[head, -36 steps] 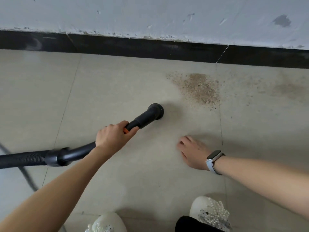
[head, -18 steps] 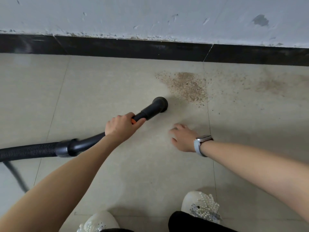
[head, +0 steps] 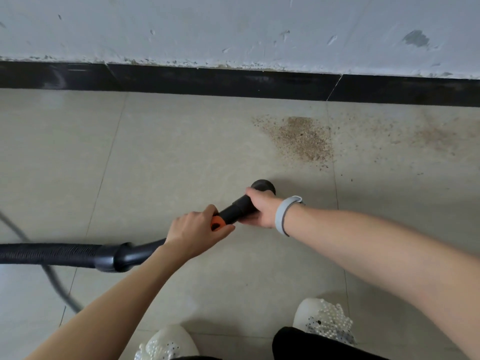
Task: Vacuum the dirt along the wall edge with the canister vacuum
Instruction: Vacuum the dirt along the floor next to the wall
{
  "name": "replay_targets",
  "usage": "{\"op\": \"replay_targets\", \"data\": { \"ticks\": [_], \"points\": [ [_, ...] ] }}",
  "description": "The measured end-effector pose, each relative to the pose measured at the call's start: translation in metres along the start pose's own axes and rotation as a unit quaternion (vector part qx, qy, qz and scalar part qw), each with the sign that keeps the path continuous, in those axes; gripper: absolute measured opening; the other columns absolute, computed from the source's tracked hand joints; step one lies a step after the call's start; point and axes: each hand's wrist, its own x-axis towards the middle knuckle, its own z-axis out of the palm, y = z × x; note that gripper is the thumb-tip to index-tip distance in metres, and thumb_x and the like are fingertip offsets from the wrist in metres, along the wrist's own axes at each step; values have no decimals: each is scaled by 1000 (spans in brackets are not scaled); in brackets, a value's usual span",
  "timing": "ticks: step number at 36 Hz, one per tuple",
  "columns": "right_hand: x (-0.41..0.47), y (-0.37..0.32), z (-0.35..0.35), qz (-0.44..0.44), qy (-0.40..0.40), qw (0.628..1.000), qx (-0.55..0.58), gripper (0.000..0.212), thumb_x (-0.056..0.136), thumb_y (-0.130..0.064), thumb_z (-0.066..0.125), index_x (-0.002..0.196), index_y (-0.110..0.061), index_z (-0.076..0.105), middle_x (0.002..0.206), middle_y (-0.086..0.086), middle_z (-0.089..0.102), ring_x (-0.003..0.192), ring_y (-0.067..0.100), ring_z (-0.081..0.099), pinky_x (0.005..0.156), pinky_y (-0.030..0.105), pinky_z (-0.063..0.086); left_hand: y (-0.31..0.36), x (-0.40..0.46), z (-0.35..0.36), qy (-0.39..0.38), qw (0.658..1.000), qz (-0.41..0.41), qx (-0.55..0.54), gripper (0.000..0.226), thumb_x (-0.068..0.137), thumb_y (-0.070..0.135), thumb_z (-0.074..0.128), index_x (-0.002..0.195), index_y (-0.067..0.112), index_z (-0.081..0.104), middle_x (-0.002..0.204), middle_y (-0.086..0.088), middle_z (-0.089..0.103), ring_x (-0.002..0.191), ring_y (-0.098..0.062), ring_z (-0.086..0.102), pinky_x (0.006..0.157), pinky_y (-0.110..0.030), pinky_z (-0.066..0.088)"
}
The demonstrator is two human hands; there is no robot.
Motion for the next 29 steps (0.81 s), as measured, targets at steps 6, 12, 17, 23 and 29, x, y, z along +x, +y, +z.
{"op": "replay_targets", "data": {
  "ticks": [6, 12, 17, 23, 29],
  "points": [
    [7, -42, -15, -97, 101, 990, 7, 26, 100, -32, 52, 105, -8, 43, 125, 20, 56, 110, 38, 61, 85, 48, 55, -29, 1, -12, 52, 997, 34, 40, 43, 83, 70, 50, 90, 29, 41, 82, 8, 62, 79, -24, 63, 59, -31, 34],
    [12, -50, -15, -80, 42, 985, 145, 38, 92, -36, 64, 115, -9, 48, 118, 15, 62, 101, 33, 65, 89, 45, 55, -38, 2, -6, 78, 996, 14, 38, 51, 78, 76, 44, 81, 26, 40, 61, 8, 48, 65, -26, 57, 57, -31, 34],
    [8, -42, 32, -98, -69, 978, 169, 35, 94, -26, 62, 120, -8, 49, 102, 14, 58, 96, 29, 60, 95, 44, 51, -41, 8, -14, 77, 991, -54, -92, 51, 76, 73, 47, 69, 23, 44, 60, 5, 54, 61, -20, 54, 53, -31, 33],
    [1, -54, 65, -145, -64, 981, 114, 19, 99, -22, 54, 89, -7, 45, 83, 11, 55, 70, 26, 64, 84, 44, 57, -39, 11, -25, 104, 981, -75, -144, 40, 83, 61, 55, 71, 25, 44, 60, 4, 53, 58, -17, 53, 48, -29, 31],
    [11, -83, 73, -164, -8, 984, 64, 18, 99, -21, 50, 104, -5, 45, 78, 10, 55, 60, 23, 62, 79, 41, 58, -46, 22, -39, 109, 991, -67, -47, 43, 87, 64, 48, 93, 21, 45, 64, 6, 48, 66, -27, 54, 55, -33, 34]
  ]
}}
